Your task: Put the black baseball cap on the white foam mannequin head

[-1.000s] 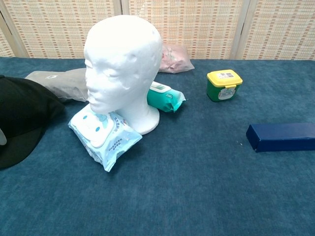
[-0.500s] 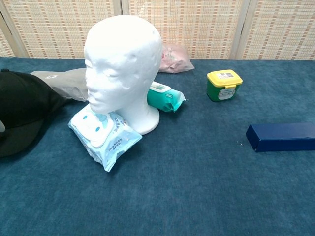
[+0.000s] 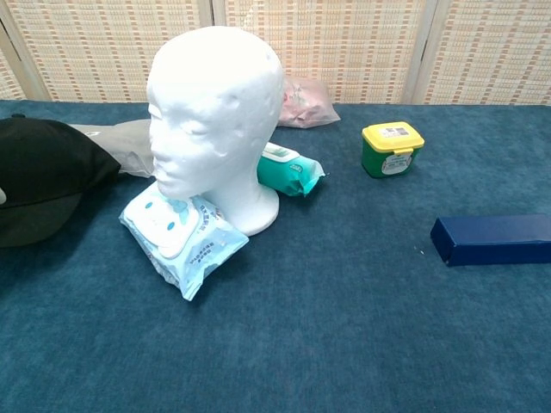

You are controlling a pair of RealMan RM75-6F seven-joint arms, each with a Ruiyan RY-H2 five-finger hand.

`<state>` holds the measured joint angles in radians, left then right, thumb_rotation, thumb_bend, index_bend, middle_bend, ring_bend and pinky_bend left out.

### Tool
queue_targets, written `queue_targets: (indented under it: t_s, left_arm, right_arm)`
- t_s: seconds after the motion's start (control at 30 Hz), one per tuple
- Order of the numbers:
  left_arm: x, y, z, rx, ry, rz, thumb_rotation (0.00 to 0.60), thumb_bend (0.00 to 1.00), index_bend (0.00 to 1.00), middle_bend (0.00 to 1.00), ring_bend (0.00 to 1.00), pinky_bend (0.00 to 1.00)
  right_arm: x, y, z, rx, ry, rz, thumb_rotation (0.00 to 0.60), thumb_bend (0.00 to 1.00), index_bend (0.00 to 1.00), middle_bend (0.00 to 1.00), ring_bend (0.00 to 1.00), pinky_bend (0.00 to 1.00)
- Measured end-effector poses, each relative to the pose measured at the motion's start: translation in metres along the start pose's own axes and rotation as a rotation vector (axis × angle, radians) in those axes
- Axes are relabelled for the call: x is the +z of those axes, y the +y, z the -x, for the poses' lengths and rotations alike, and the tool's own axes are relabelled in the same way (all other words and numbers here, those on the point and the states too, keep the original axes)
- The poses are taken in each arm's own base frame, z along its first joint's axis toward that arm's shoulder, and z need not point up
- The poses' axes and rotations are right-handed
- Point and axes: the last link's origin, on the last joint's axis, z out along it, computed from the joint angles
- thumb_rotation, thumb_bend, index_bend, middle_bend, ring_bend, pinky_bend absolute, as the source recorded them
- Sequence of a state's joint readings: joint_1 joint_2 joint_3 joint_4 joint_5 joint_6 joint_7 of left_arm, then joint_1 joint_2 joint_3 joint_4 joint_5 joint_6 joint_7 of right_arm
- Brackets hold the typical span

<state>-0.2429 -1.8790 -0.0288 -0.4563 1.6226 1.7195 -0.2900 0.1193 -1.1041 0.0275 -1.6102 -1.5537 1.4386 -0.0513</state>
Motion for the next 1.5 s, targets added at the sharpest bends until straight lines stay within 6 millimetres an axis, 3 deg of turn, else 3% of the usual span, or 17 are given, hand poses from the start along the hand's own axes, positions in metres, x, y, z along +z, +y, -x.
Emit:
queue_targets:
  t_s: [0.17, 0.43, 0.87, 1.17, 1.5]
  left_arm:
    - [0.003, -0.001, -0.002, -0.026, 0.017, 0.007, 0.600, 0.07, 0.46, 0.48, 0.29, 0.44]
    - [0.009, -0.002, -0.004, -0.068, 0.034, 0.000, 0.600, 0.26, 0.48, 0.49, 0.29, 0.44]
    - [0.018, -0.003, -0.006, -0.080, 0.061, -0.008, 0.600, 0.28, 0.50, 0.51, 0.29, 0.44]
    - [0.021, -0.003, -0.009, -0.079, 0.079, -0.008, 0.600, 0.28, 0.58, 0.54, 0.32, 0.45]
    - [0.025, -0.007, -0.008, -0.078, 0.050, -0.012, 0.600, 0.44, 0.60, 0.56, 0.33, 0.46]
  right_arm:
    - [-0.002, 0.000, 0.000, 0.000, 0.002, -0.002, 0.600, 0.12, 0.37, 0.32, 0.23, 0.57]
    - [-0.002, 0.000, -0.001, 0.000, 0.006, 0.000, 0.600, 0.12, 0.37, 0.32, 0.23, 0.57]
    - [-0.005, -0.001, -0.001, 0.000, 0.012, -0.007, 0.600, 0.12, 0.37, 0.32, 0.23, 0.57]
    - [-0.006, -0.001, -0.002, 0.000, 0.016, -0.009, 0.600, 0.12, 0.37, 0.32, 0.23, 0.57]
    - [-0.005, -0.002, -0.001, -0.004, 0.014, -0.008, 0.600, 0.12, 0.37, 0.32, 0.23, 0.57]
